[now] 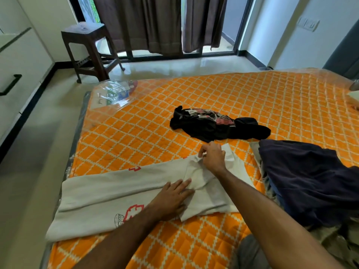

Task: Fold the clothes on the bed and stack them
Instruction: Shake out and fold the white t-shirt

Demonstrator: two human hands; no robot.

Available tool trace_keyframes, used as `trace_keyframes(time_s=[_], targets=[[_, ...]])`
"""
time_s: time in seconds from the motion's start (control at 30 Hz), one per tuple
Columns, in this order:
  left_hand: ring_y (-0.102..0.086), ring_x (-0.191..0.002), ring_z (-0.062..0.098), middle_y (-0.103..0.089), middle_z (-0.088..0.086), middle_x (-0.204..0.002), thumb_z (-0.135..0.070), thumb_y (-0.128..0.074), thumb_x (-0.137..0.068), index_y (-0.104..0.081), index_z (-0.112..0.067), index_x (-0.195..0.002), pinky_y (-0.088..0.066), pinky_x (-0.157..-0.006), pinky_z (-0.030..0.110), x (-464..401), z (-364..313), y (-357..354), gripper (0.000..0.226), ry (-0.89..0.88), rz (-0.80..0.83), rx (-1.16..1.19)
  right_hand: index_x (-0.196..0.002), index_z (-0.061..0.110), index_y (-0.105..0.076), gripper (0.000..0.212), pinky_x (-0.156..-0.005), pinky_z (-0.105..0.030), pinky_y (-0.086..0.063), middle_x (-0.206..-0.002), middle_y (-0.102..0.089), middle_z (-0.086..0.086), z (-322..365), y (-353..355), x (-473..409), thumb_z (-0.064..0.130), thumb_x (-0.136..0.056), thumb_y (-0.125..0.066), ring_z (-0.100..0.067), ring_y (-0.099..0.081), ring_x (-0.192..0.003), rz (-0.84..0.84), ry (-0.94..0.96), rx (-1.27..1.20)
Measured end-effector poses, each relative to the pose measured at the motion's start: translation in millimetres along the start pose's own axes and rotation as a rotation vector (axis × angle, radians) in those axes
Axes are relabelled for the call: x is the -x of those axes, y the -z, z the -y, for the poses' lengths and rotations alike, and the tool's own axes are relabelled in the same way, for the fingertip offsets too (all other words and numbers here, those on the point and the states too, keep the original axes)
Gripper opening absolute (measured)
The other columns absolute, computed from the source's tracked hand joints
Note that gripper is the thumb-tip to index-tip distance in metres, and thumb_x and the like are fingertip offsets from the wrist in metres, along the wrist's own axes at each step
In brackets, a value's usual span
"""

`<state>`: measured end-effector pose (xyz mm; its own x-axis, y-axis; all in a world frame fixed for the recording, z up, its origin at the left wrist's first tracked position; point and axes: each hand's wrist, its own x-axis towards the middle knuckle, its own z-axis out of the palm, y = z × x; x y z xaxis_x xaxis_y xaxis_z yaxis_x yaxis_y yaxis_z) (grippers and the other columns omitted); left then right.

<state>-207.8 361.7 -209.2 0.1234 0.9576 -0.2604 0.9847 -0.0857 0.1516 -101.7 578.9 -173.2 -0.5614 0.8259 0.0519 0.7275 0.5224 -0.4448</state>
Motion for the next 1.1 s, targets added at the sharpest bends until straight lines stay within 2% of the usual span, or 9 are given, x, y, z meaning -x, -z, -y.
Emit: trace_keyframes(time_s=[0.07,0.17,0.33,0.43,0.6,0.77,0.9,1.0,1.1], targets=[[0.001,-0.155,0.024,0.013,-0.005,-0.167,-0.049,-0.032,-0.101,-0.009,-0.035,-0.158,-0.010,-0.122,0.052,1.8,1.3,-3.0,0.062,0.001,-0.017,0.019,-0.066,0.032,-0.065,0.034,-0.076,-0.038,-0.047,-0.094,-0.057,0.000,-7.6,-3.4,-0.6,-0.001,-0.073,-0.063,-0.019,-0.052,-0.096,0.050,0.043,-0.132],[0.001,-0.155,0.022,0.013,-0.006,-0.167,-0.050,-0.032,-0.103,-0.008,-0.036,-0.158,-0.009,-0.121,0.049,3.8,4.8,-3.1,0.062,-0.018,-0.044,0.018,-0.070,0.033,-0.070,0.036,-0.079,-0.037,-0.052,-0.096,-0.067,-0.001,-17.8,-5.3,2.5,-0.002,-0.075,-0.062,-0.026,-0.064,-0.093,0.223,0.162,-0.053],[-0.008,-0.154,0.023,0.003,-0.003,-0.168,-0.052,-0.028,-0.101,-0.001,-0.035,-0.159,-0.015,-0.121,0.050,18.5,24.8,-7.8,0.066,-0.002,-0.098,-0.042,-0.104,0.025,-0.068,0.030,-0.087,-0.040,-0.049,-0.146,-0.052,0.005,-21.5,-5.8,23.9,0.009,-0.080,-0.066,-0.025,-0.049,-0.113,0.277,0.491,0.220],[-0.006,-0.154,0.022,0.005,-0.005,-0.167,-0.055,-0.024,-0.101,0.001,-0.034,-0.159,-0.013,-0.122,0.054,35.3,47.2,-13.9,0.066,0.119,-0.113,-0.036,-0.127,0.021,-0.060,0.046,-0.097,-0.045,-0.048,-0.165,-0.026,0.002,-22.2,-5.4,30.3,0.009,-0.082,-0.061,-0.029,-0.040,-0.133,0.322,0.454,0.164],[-0.002,-0.155,0.019,0.004,-0.006,-0.167,-0.060,-0.014,-0.101,0.001,-0.040,-0.158,-0.008,-0.122,0.053,83.9,80.9,-17.9,0.062,0.317,-0.124,0.037,-0.145,0.020,-0.043,0.054,-0.094,-0.052,-0.047,-0.164,-0.018,0.001,4.6,-7.2,38.7,0.022,-0.093,-0.056,-0.034,-0.034,-0.138,0.416,0.300,0.353],[-0.012,-0.153,0.023,-0.012,-0.002,-0.167,-0.064,-0.004,-0.091,-0.017,-0.035,-0.158,-0.009,-0.120,0.056,150.5,106.6,-23.7,0.075,0.661,-0.130,0.152,-0.147,0.021,-0.035,0.053,-0.100,-0.058,-0.039,-0.151,-0.032,-0.004,42.3,-21.0,35.8,0.027,-0.096,-0.051,-0.038,-0.038,-0.134,0.452,0.110,0.452],[-0.043,-0.139,0.036,-0.043,0.013,-0.154,-0.059,-0.033,-0.090,-0.050,-0.018,-0.144,-0.033,-0.107,0.063,198.5,127.7,-33.2,0.070,1.001,-0.335,0.239,-0.140,0.026,-0.045,0.045,-0.108,-0.060,-0.031,-0.147,-0.038,-0.004,68.0,-25.8,28.3,0.035,-0.096,-0.052,-0.038,-0.039,-0.134,0.394,0.015,0.669],[-0.035,-0.140,0.033,-0.034,0.009,-0.157,-0.056,-0.049,-0.094,-0.041,-0.019,-0.148,-0.030,-0.109,0.056,216.1,140.2,-24.0,0.066,1.203,-0.406,0.356,-0.139,0.023,-0.050,0.047,-0.111,-0.056,-0.028,-0.153,-0.032,-0.008,108.1,-36.6,36.7,0.039,-0.094,-0.053,-0.036,-0.034,-0.137,0.348,0.184,0.814],[-0.041,-0.133,0.035,-0.043,0.013,-0.146,-0.053,-0.055,-0.094,-0.040,-0.015,-0.145,-0.033,-0.107,0.052,224.7,151.3,-14.8,0.065,1.379,-0.532,0.562,-0.140,0.016,-0.045,0.049,-0.105,-0.052,-0.038,-0.148,-0.034,-0.011,160.4,-64.2,58.9,0.033,-0.095,-0.055,-0.034,-0.040,-0.131,0.429,0.368,0.591]])
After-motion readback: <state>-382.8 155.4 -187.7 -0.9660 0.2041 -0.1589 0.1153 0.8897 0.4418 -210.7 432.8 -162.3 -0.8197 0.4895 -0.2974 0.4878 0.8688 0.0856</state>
